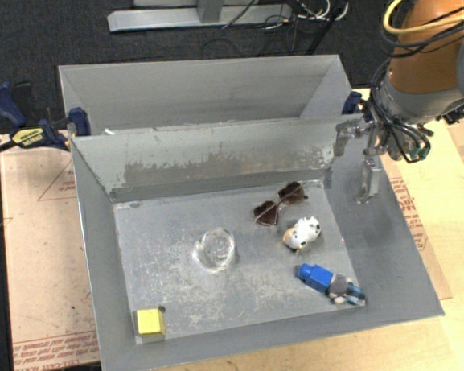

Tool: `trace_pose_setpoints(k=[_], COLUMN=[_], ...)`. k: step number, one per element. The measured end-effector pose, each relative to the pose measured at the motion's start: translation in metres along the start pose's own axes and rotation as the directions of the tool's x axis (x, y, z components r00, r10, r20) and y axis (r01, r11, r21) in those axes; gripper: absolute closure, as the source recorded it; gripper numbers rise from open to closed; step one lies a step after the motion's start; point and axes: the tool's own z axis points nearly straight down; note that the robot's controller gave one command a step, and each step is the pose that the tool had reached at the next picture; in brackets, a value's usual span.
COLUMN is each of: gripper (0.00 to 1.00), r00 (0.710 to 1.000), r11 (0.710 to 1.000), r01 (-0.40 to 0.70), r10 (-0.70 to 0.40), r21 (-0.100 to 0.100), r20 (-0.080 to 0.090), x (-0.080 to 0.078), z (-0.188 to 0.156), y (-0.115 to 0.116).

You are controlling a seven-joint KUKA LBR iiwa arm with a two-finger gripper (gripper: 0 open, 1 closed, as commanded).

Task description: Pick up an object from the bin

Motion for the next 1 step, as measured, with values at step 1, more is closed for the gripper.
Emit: trace_pose_setpoints(k=[1], gripper=[0.0], r00=[1.0], r11=[1.0], r01=[0.003], r10=[-0.003], r21=[0.001], r20=[0.008], x=[-0.0014], z=[-0.0057], y=[0.0008])
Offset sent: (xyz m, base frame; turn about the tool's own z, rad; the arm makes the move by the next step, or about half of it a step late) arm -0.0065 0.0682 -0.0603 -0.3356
